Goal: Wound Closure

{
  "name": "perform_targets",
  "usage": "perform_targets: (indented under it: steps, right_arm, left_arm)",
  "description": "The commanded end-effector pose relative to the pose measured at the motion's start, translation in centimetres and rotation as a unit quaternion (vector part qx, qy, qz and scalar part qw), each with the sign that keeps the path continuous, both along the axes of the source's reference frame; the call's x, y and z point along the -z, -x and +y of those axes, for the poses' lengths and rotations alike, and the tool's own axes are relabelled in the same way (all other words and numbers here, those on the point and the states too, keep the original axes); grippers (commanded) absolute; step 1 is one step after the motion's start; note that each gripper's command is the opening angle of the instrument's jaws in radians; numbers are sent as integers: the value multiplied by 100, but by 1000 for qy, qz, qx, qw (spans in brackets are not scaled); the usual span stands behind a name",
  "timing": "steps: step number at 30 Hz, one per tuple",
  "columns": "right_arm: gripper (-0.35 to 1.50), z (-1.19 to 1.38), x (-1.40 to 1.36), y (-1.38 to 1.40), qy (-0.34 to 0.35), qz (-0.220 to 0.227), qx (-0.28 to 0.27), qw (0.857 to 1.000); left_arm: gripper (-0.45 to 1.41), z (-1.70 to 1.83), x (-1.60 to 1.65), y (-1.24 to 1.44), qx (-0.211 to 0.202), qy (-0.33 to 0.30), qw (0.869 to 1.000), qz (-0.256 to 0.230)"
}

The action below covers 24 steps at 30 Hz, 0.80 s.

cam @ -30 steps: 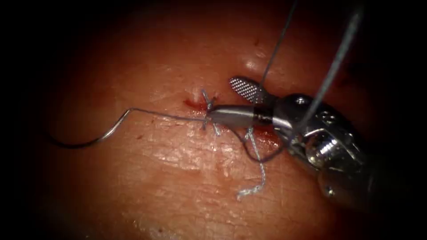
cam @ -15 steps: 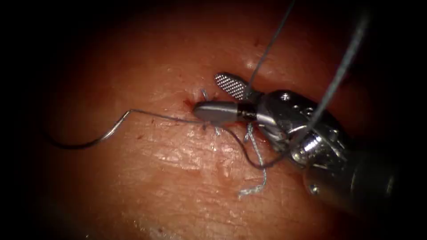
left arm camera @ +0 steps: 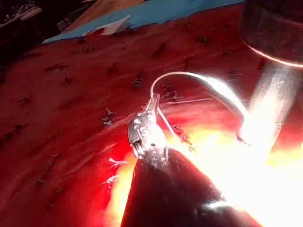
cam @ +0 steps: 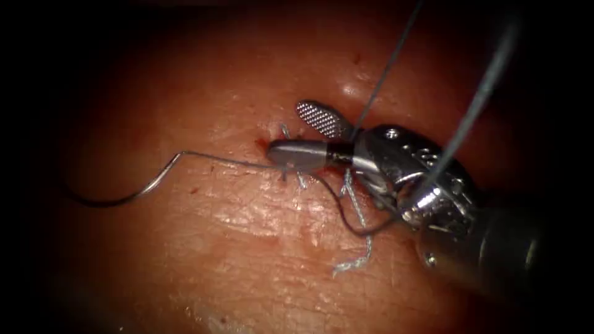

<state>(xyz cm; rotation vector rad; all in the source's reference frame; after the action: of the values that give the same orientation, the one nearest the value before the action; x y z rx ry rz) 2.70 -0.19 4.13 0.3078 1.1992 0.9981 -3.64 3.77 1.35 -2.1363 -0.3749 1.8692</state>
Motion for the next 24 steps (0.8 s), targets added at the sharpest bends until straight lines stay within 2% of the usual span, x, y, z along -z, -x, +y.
perform_targets:
  steps: [1,6,9,12,13,15,24]
  right_arm:
    - [113,2,-7,-6,1,1,0,1000]
    - [109,2,-7,-8,1,1,0,1000]
    - [98,2,-7,-8,1,1,0,1000]
    - [37,0,-8,-7,2,5,10,1000]
    - [7,-1,-8,-7,4,8,16,1000]
    - [-32,-1,-8,-7,9,12,24,1000]
    - [-35,-6,-4,-5,35,19,46,998]
  left_arm:
    - [-45,6,-2,5,1,2,1000,-1]
    - [-45,6,-2,6,1,2,1000,-1]
    - [-45,6,-2,6,1,2,1000,-1]
    - [-45,6,-2,6,1,2,1000,-1]
    - [-45,6,-2,6,1,2,1000,-1]
    - [-45,6,-2,6,1,2,1000,-1]
    - [-45,6,-1,6,1,2,1000,-1]
